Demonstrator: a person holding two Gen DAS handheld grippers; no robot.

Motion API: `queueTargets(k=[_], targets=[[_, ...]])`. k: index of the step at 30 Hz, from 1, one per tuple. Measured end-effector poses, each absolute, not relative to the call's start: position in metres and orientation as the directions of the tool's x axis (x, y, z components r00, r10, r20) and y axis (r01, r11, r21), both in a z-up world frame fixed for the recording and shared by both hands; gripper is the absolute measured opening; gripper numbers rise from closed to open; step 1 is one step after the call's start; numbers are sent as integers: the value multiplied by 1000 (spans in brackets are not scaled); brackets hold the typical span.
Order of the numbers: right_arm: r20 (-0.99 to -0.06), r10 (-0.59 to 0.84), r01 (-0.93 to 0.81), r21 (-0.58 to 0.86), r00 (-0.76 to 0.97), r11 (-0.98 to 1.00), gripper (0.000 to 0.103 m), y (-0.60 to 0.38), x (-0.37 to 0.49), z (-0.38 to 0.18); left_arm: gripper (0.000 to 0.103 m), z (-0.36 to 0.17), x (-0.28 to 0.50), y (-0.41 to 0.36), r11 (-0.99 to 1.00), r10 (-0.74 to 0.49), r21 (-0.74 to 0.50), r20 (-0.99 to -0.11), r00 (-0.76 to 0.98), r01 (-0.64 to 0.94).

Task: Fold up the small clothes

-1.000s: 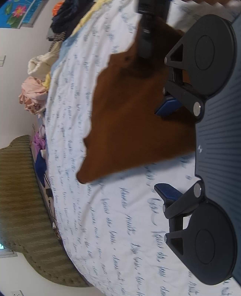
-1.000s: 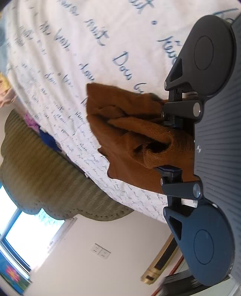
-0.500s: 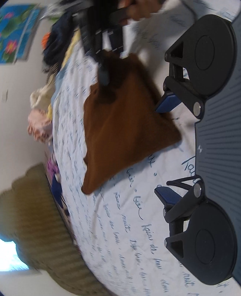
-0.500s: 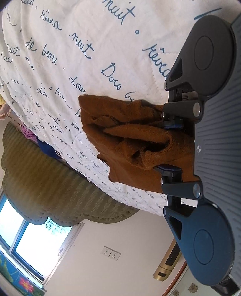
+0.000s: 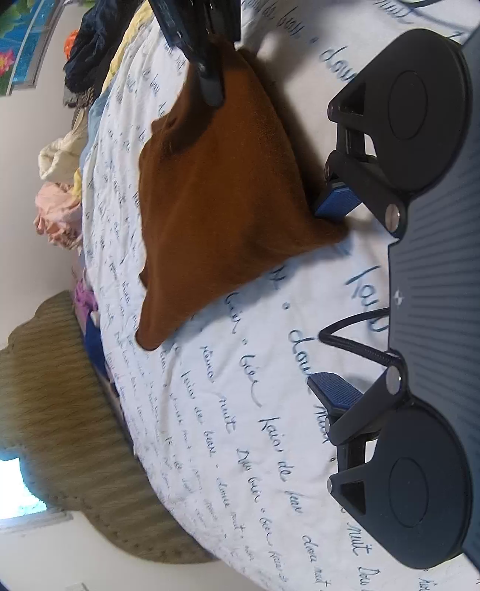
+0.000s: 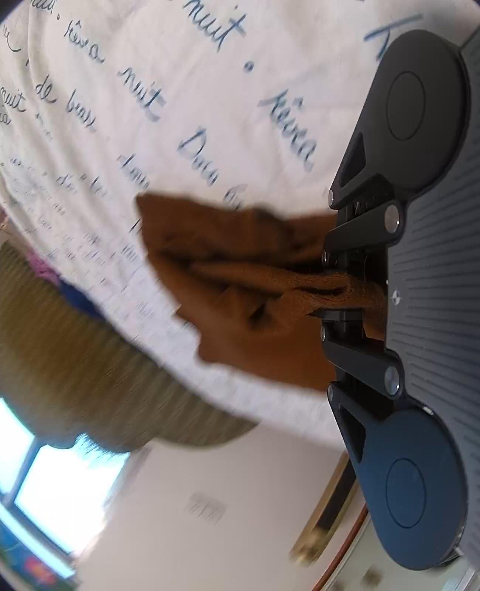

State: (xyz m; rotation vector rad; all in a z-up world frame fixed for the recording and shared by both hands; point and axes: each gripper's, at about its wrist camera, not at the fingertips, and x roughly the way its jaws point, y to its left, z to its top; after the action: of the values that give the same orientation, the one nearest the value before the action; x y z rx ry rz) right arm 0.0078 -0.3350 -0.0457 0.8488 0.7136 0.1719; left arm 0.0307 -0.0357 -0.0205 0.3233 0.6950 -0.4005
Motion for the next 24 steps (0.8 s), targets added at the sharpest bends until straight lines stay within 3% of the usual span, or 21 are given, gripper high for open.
queueTargets(k=[3, 4, 6, 8, 10, 15, 24], targets=[[-491, 415, 132, 752, 766, 646, 19, -342, 1, -48, 88, -12, 19, -33, 847, -287, 157, -670, 685, 508], [-484, 412, 125, 751, 772, 648, 25, -345, -2, -45, 88, -7, 16, -30, 840, -311, 144, -663, 681, 524], [-473, 397, 105, 736, 787, 669, 39, -352, -7, -35, 88, 6, 15, -25, 831, -367, 96, -645, 671, 547], [-463, 374, 88, 713, 803, 695, 70, -357, -7, -23, 89, 16, 27, -23, 836, -413, 20, -637, 651, 549], [-459, 377, 63, 697, 805, 714, 78, -362, 3, -18, 89, 22, 52, -22, 845, -452, -87, -643, 618, 527], [-551, 354, 133, 659, 756, 740, 78, -373, 49, -34, 89, 12, 124, -27, 868, -480, -269, -672, 564, 418], [-538, 413, 93, 683, 735, 724, 75, -374, 126, -45, 89, -30, 228, -32, 811, -579, -543, -690, 435, 219]])
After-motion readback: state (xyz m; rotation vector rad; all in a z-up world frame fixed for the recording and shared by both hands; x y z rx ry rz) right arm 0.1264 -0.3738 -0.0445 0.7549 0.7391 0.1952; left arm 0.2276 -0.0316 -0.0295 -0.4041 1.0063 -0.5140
